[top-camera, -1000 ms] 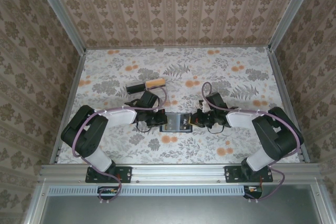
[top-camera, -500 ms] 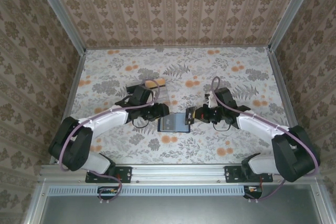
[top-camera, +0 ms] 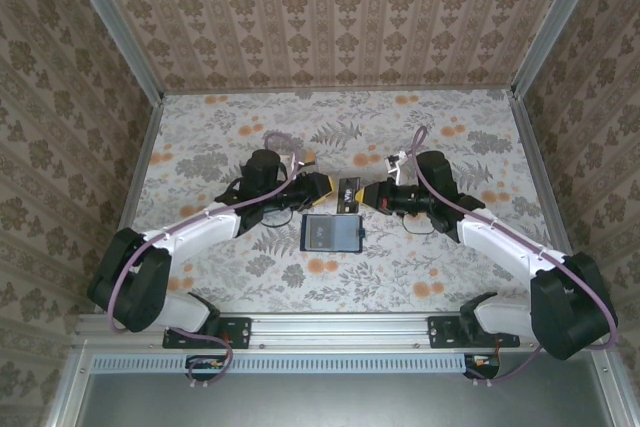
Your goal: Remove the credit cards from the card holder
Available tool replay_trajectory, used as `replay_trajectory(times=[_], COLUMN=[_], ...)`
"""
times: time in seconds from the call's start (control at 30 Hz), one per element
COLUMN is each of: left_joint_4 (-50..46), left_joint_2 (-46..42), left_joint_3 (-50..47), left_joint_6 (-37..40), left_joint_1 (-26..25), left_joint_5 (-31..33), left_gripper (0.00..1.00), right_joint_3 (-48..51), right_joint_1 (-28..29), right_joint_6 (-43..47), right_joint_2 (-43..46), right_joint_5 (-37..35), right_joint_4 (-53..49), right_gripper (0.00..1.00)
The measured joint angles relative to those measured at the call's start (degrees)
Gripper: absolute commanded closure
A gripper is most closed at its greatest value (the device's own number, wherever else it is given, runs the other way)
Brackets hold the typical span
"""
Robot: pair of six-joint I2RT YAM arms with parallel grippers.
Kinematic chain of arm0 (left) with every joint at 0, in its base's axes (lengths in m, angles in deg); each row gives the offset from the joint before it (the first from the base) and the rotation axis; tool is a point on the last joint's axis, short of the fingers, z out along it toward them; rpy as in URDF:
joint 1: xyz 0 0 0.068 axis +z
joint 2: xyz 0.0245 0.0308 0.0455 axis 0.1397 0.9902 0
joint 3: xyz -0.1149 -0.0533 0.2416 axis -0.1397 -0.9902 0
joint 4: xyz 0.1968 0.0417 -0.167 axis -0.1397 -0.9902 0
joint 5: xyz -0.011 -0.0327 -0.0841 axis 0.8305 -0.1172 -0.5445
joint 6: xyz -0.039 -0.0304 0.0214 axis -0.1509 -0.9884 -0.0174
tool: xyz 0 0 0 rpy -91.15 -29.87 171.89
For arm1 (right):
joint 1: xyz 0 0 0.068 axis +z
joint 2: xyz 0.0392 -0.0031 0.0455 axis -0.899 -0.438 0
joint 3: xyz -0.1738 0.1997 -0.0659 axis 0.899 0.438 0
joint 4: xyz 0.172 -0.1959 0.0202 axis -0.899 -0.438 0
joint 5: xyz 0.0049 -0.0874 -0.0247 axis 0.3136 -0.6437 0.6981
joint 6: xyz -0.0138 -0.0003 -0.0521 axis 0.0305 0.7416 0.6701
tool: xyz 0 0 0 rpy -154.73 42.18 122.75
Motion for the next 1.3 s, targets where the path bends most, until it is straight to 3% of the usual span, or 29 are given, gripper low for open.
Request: replay_trajectory(times=[0.27, 0.53, 0.67, 0.77, 0.87, 1.1, 1.3], left_joint_4=[4.0, 9.3, 10.0, 9.9, 7.8, -11.2, -32.7], left_joint_2=[0.0, 0.2, 0.2, 0.0, -0.8, -6.2, -9.3], left_joint_3=[-0.6, -2.0, -2.2, -2.2, -2.2, 1.8, 11.8], left_joint_6=[-2.3, -4.8, -5.2, -5.1, -3.9, 8.0, 25.4], left_joint_1=[0.0, 0.4, 0.4, 0.4, 1.0, 4.2, 6.1], left_joint_5=[-2.5, -3.7, -3.8, -4.3, -4.7, -3.5, 3.2], left_gripper=[0.80, 1.00, 1.00, 1.00, 1.00, 1.00, 1.00], right_joint_3=[0.0, 0.2, 0.2, 0.3, 0.3, 0.2, -0.9], right_joint_1=[0.0, -0.4, -0.5, -0.5, -0.5, -0.5, -0.5], right_joint_6=[-2.3, -3.3, -3.3, -2.8, -1.7, 1.2, 4.5], right_joint_2=[-0.2, -0.9, -1.2, -1.2, -1.2, -0.5, 0.7], right_joint_5=[1.9, 2.1, 2.1, 2.1, 2.1, 1.2, -1.0], right_joint_4=[4.2, 5.5, 5.5, 4.9, 4.1, -0.6, -5.4], right_gripper=[1.00, 1.00, 0.80, 0.48, 0.30, 0.01, 0.00])
